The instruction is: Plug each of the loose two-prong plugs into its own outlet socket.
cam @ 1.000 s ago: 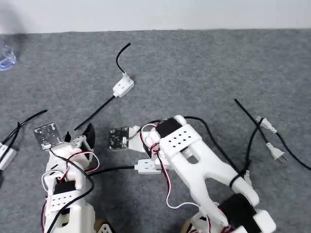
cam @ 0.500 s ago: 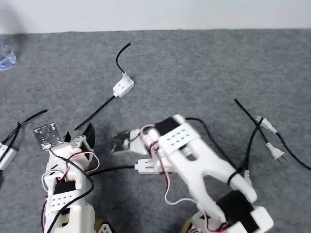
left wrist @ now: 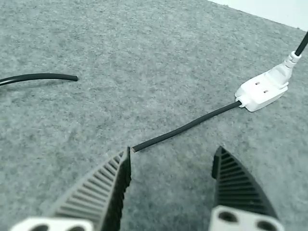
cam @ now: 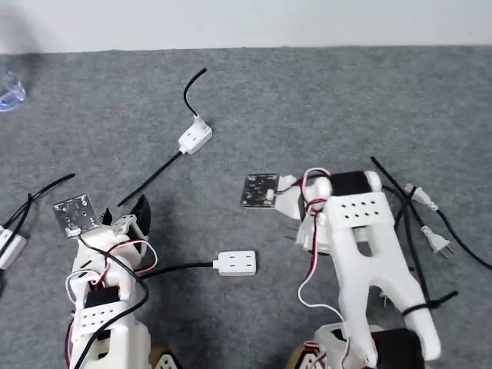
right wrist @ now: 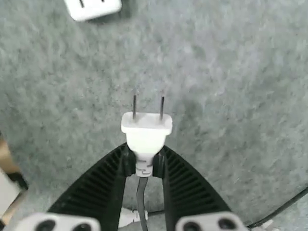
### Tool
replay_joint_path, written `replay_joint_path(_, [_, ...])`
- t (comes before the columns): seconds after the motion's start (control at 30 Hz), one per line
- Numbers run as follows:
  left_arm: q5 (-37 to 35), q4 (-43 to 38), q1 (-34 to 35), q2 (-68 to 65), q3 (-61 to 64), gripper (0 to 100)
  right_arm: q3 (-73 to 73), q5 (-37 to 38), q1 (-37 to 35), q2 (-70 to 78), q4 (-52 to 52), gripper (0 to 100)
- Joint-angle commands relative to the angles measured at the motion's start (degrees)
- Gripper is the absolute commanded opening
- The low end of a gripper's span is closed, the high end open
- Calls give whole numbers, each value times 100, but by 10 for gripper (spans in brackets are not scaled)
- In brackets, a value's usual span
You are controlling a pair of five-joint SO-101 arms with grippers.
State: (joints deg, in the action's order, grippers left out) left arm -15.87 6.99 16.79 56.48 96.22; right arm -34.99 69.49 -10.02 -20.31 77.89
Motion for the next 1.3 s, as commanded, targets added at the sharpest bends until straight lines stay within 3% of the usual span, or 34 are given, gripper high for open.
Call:
replay_joint_path(0.0, [44,9,-53,26,-40,261,-721,114,136,-180,-822,9])
replay_joint_path(0.13, [44,9,-53,26,-40,261,-1486,97,189,-180,-1710,9])
replay_joint_path(0.27, [44,9,-53,26,-40,261,-1776,88,189,-189,-1912,20])
replay_joint_path(0.53, [44,9,-53,26,-40,261,-1802,88,127,-233,-1868,220])
replay_joint_path(0.93, [44,9,-53,26,-40,261,-1811,-202,-629,-180,-1657,205])
replay_joint_path(1.27, [44,9,-53,26,-40,261,-2136,-176,-620,-171,-2000,205])
